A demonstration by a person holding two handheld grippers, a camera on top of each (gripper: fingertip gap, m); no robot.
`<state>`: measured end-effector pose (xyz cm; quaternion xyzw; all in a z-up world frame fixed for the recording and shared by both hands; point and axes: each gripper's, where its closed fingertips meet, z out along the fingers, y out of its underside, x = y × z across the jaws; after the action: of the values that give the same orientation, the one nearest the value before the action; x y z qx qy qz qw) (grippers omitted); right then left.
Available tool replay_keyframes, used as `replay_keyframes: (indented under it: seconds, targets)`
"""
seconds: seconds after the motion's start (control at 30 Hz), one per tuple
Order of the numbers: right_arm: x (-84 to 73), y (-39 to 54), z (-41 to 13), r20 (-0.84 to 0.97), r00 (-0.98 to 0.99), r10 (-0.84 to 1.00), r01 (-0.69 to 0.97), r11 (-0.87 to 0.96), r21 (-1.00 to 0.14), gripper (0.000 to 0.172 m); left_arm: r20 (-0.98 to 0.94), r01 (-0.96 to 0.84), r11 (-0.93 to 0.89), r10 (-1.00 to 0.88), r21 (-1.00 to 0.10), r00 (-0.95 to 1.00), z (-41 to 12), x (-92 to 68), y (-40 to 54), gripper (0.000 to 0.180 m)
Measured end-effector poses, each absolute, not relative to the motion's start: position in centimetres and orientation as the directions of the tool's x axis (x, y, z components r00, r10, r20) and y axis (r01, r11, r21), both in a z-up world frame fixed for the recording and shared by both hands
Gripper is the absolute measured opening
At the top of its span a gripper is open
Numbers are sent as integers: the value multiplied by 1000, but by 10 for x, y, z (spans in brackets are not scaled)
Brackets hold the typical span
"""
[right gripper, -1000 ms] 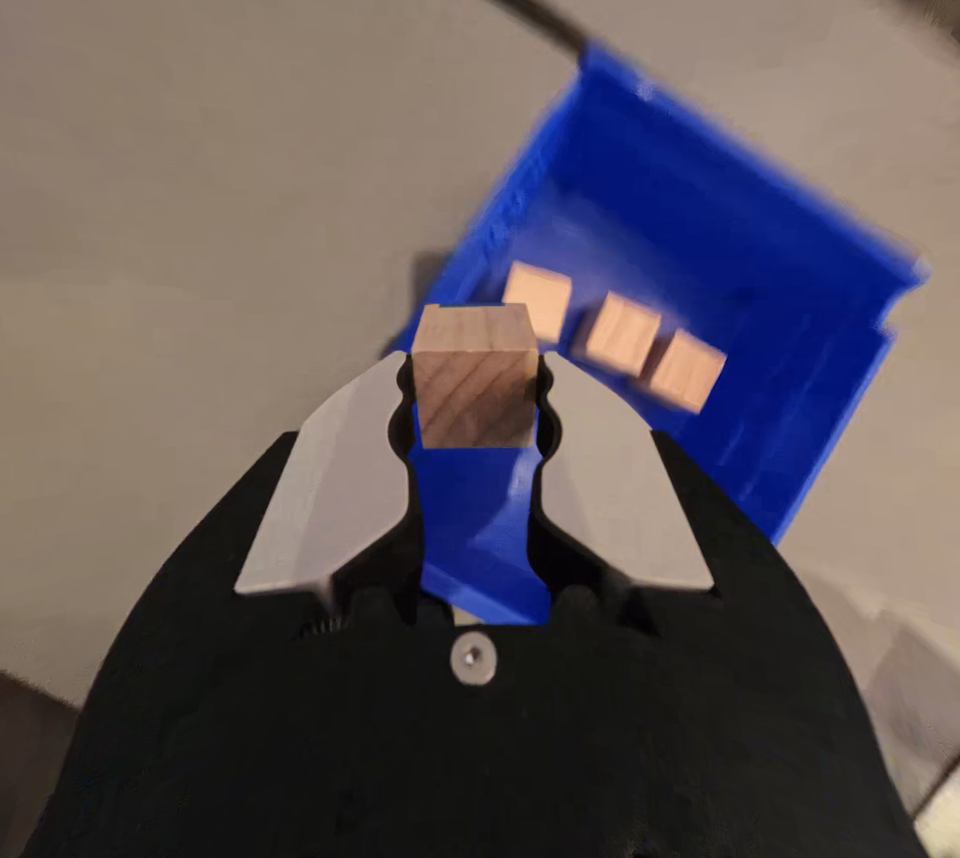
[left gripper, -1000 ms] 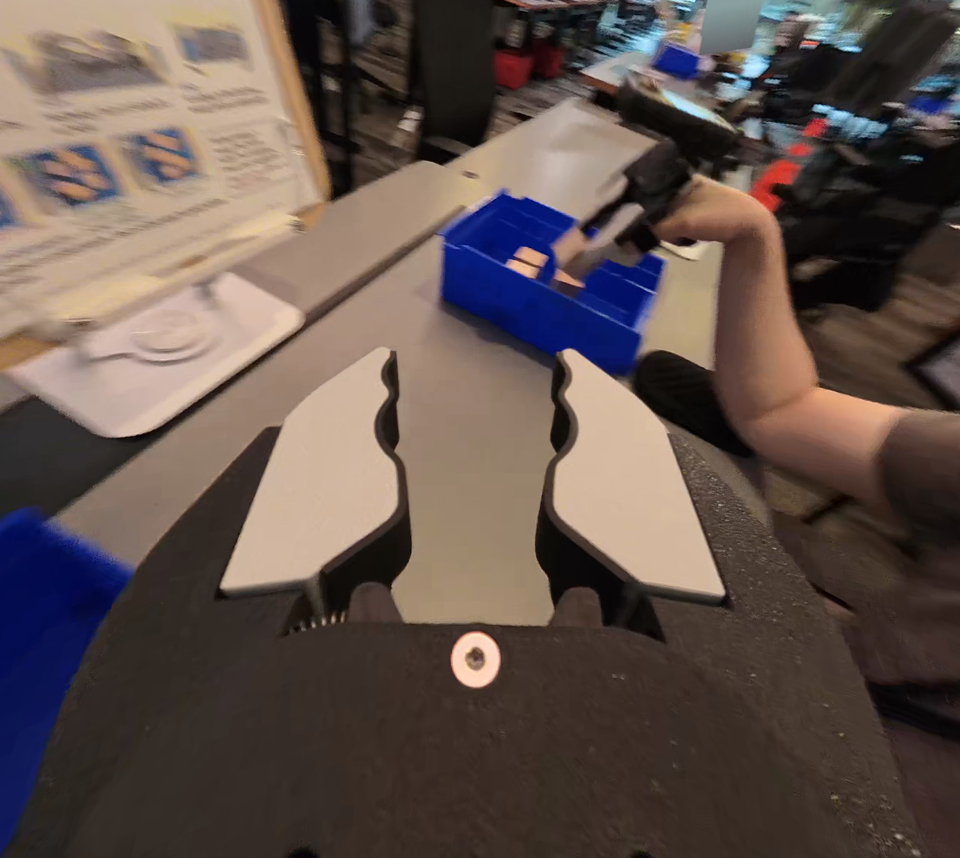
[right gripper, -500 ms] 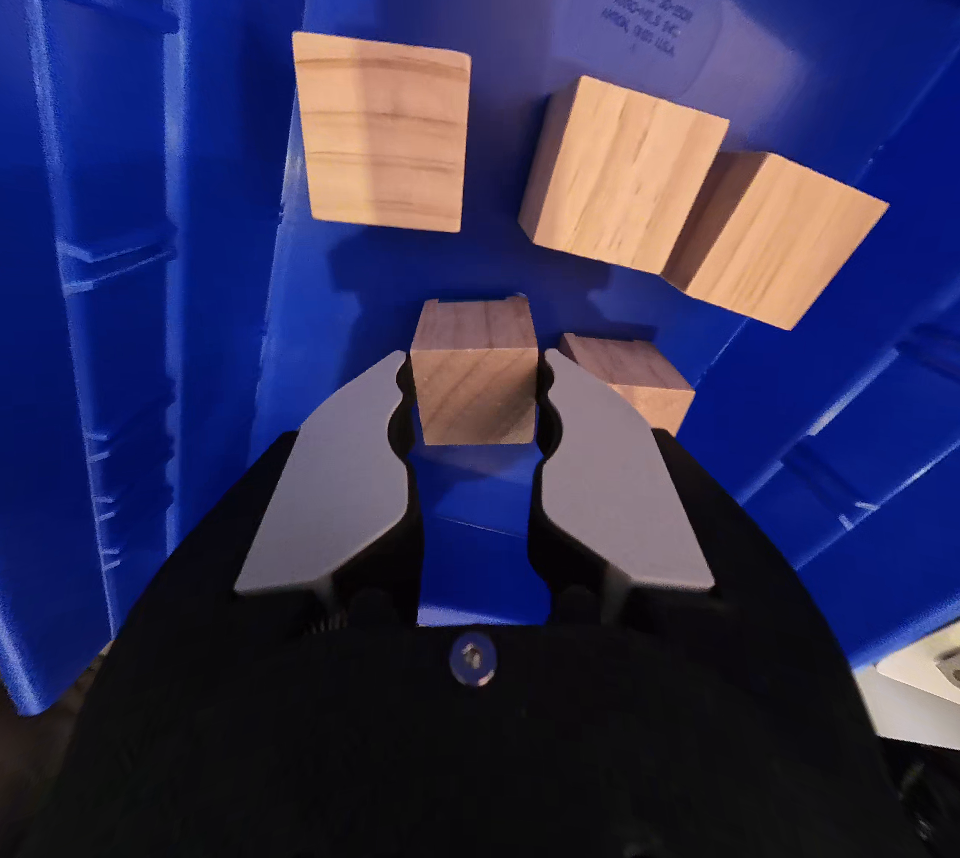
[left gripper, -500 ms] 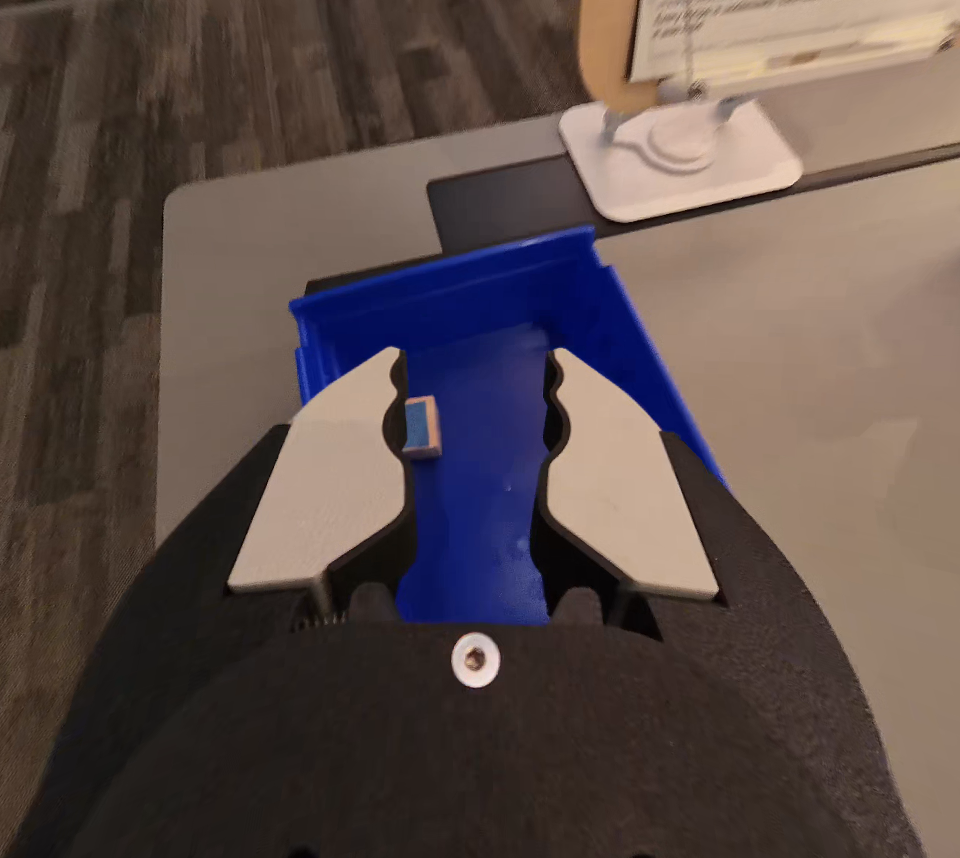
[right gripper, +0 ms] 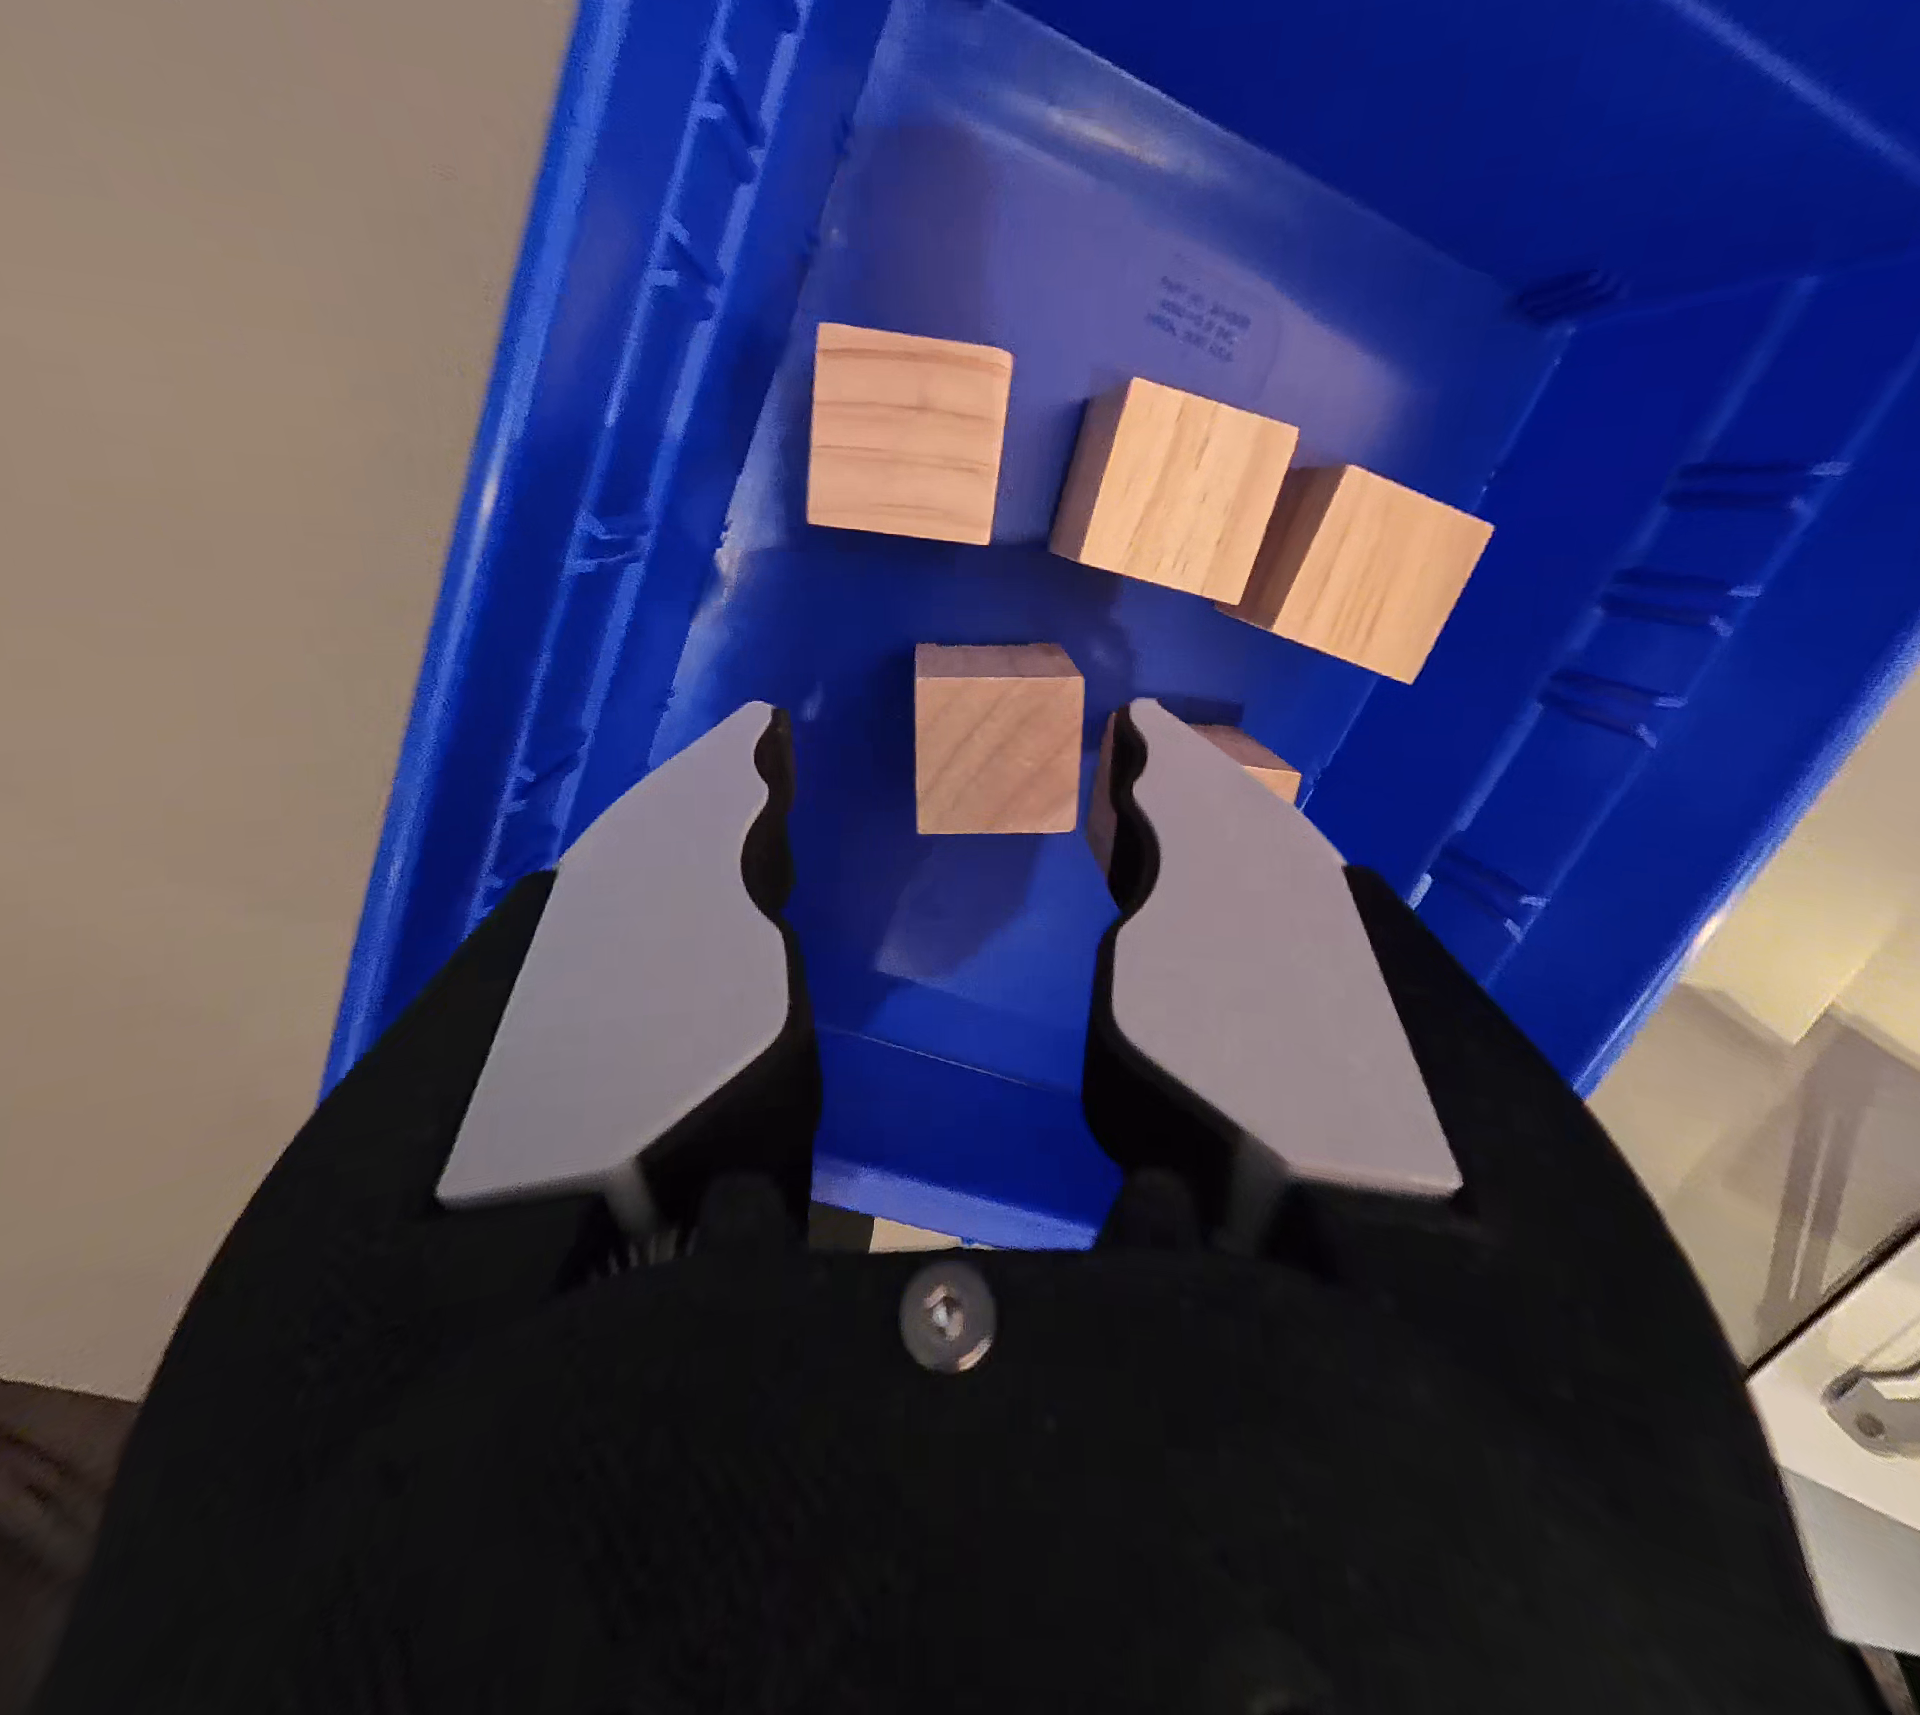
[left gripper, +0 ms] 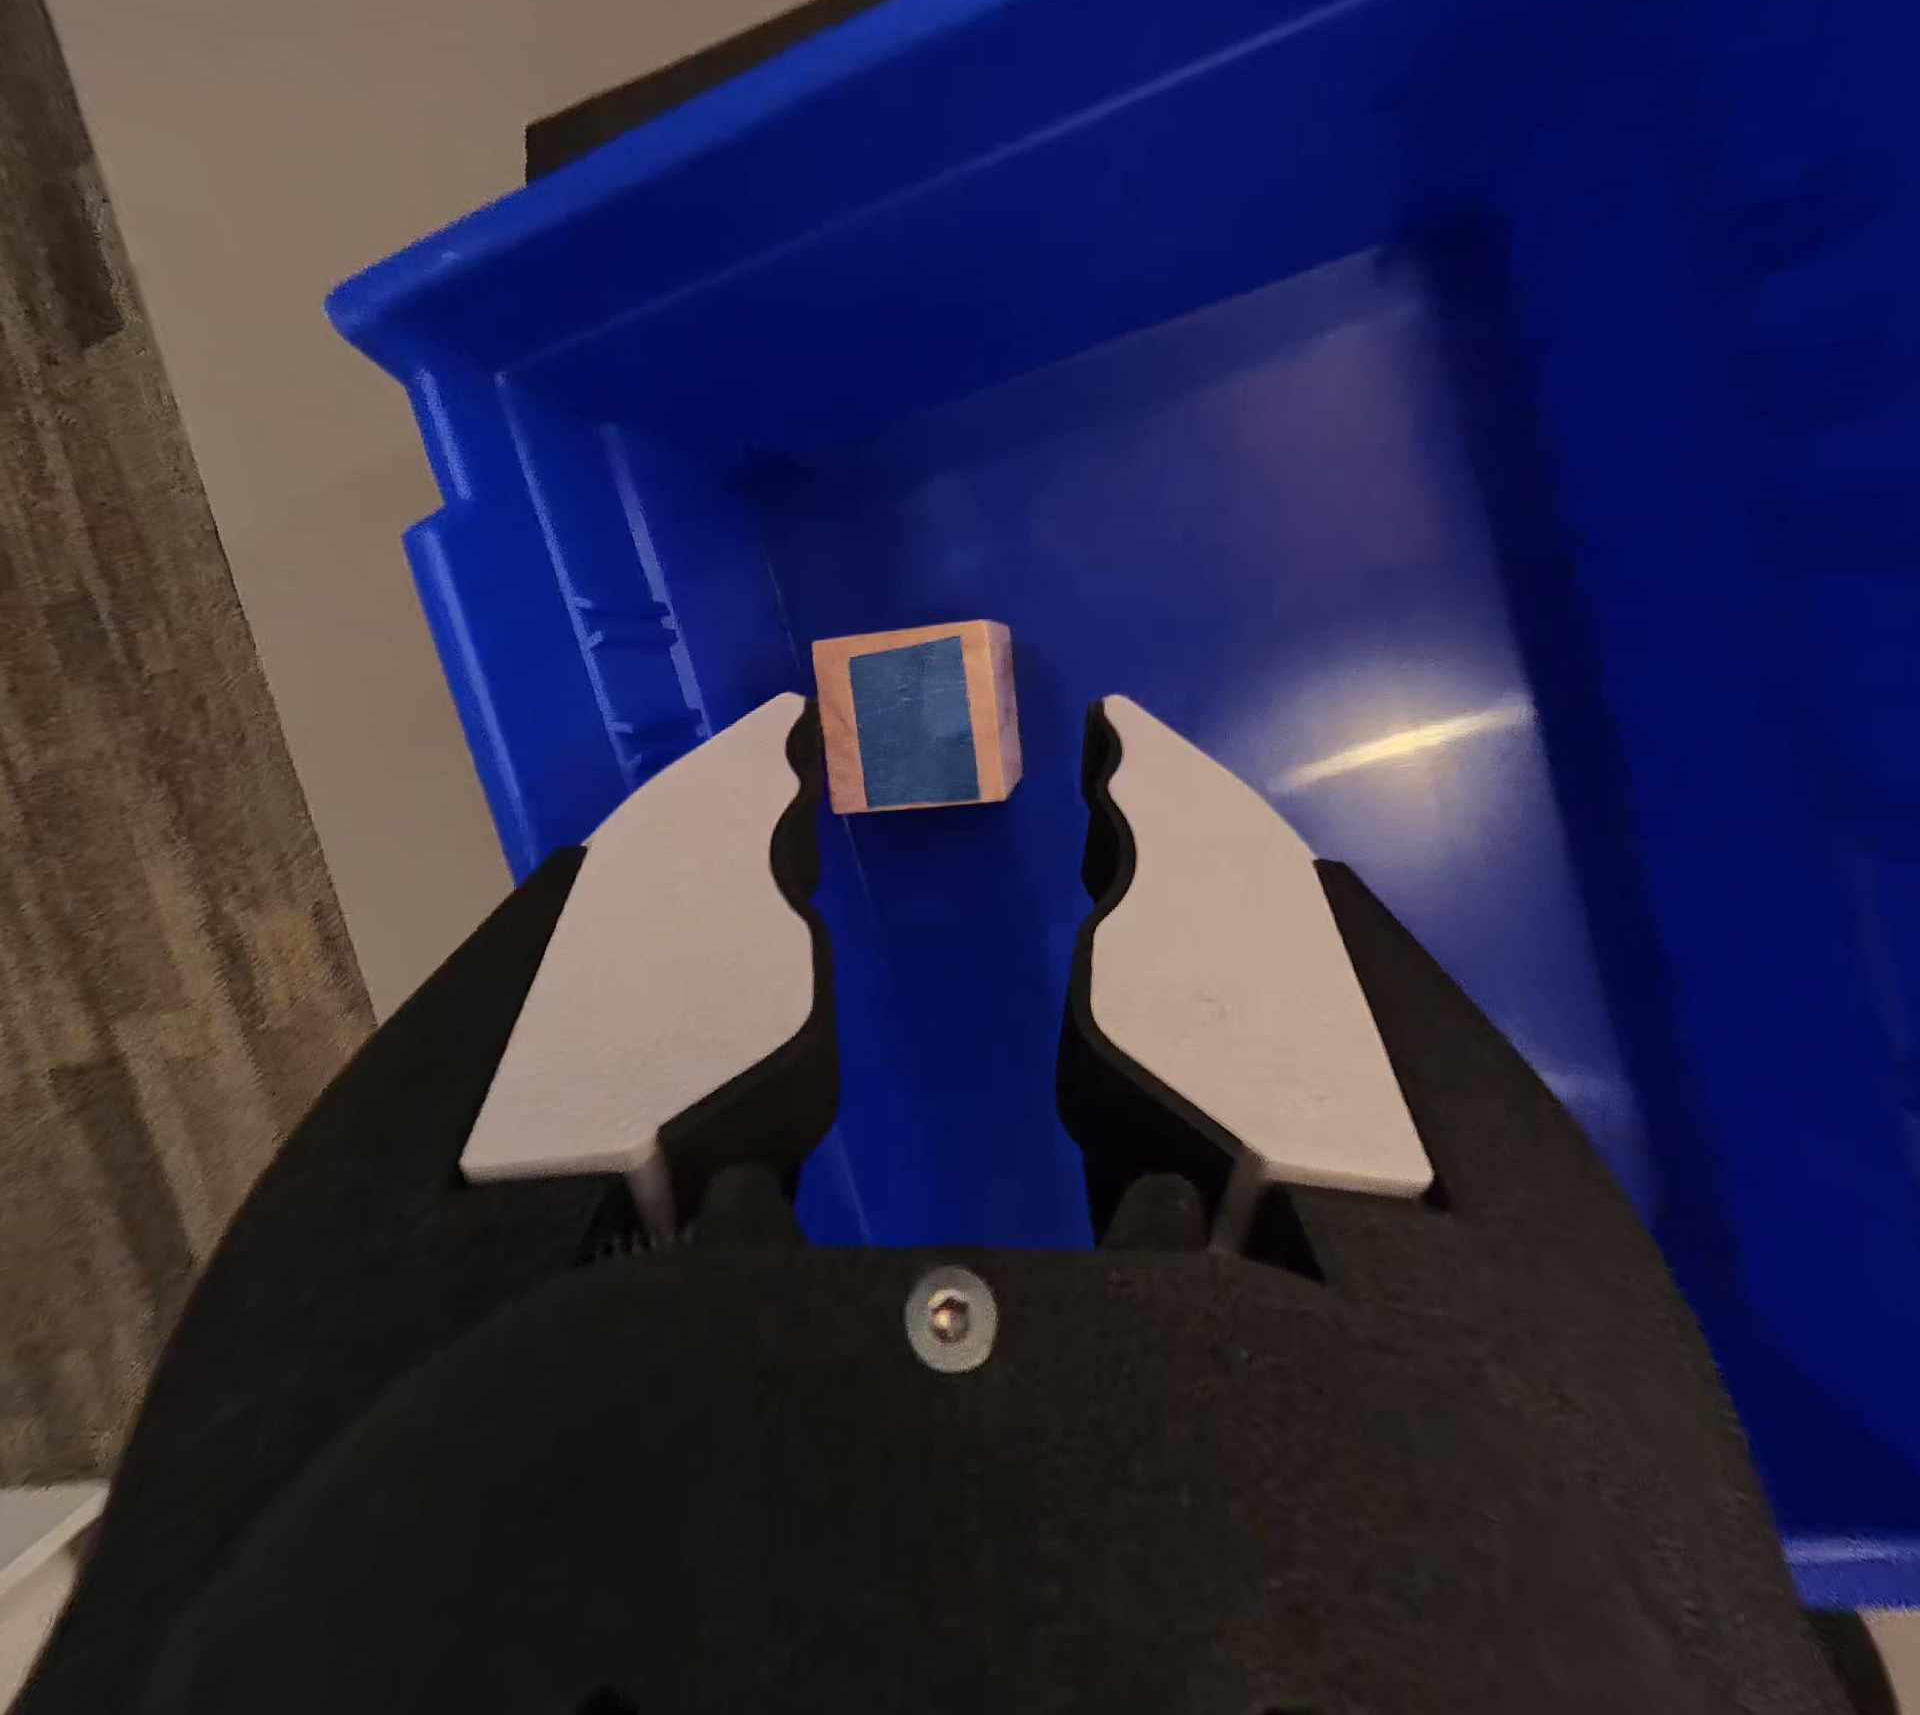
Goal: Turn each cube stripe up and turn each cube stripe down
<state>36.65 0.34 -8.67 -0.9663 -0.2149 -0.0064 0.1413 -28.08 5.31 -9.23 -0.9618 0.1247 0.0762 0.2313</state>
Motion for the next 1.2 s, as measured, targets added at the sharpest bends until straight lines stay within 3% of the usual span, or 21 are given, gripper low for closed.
replay_keyframes:
  seconds: [0.67, 0.87, 0.97, 1.03, 1.13, 1.2]
  targets:
    - [360, 3, -82, 103, 885, 454, 464, -843, -274, 61, -309, -282, -930, -204, -234, 929, -138, -300, 54, 53]
    - [360, 3, -78, 119, 883, 455, 469, -838, -280, 60, -296, -291, -926, -216, -240, 930, -133, -293, 52, 48]
    - [362, 4, -69, 150, 889, 433, 458, -837, -299, 59, -297, -300, -893, -202, -336, 933, -100, -285, 52, 48]
    - [364, 6, -55, 195, 895, 402, 446, -827, -342, 58, -247, -294, -829, -194, -476, 949, -61, -267, 53, 48]
    - [353, 8, -18, 284, 883, 374, 467, -758, -455, 55, -55, -226, -636, -278, -738, 959, 14, -215, 46, 48]
    - [326, 8, 14, 347, 849, 398, 528, -638, -561, 55, 139, -138, -515, -462, -846, 876, 59, -163, 25, 48]
